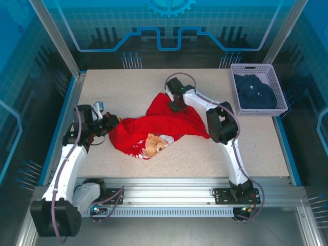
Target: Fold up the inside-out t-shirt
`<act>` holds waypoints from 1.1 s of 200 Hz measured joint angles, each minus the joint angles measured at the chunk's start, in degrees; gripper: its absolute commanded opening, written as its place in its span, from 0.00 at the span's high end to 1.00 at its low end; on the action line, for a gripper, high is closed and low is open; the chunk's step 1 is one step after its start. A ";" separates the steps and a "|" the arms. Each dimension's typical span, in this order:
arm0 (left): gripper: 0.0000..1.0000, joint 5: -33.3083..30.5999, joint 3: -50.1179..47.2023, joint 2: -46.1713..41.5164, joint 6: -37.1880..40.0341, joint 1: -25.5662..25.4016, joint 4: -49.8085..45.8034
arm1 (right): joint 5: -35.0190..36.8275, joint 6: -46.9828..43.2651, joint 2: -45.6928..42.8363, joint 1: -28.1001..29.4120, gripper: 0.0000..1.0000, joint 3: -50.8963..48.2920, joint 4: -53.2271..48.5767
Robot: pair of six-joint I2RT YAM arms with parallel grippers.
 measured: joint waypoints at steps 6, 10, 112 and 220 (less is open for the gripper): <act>1.00 0.00 0.00 0.00 0.00 0.00 0.09 | 0.22 -0.28 0.70 -0.02 0.80 0.85 -0.20; 1.00 0.00 0.00 0.00 -0.02 0.00 0.15 | 0.37 -0.17 0.98 -0.04 0.83 1.29 -0.44; 1.00 -3.80 17.20 5.95 -0.55 2.60 -0.15 | -18.84 5.03 -22.16 -13.46 1.00 -1.68 -0.57; 1.00 -1.84 29.16 4.26 -2.60 15.54 -0.13 | -40.02 11.96 -53.29 -27.28 1.00 -35.85 2.91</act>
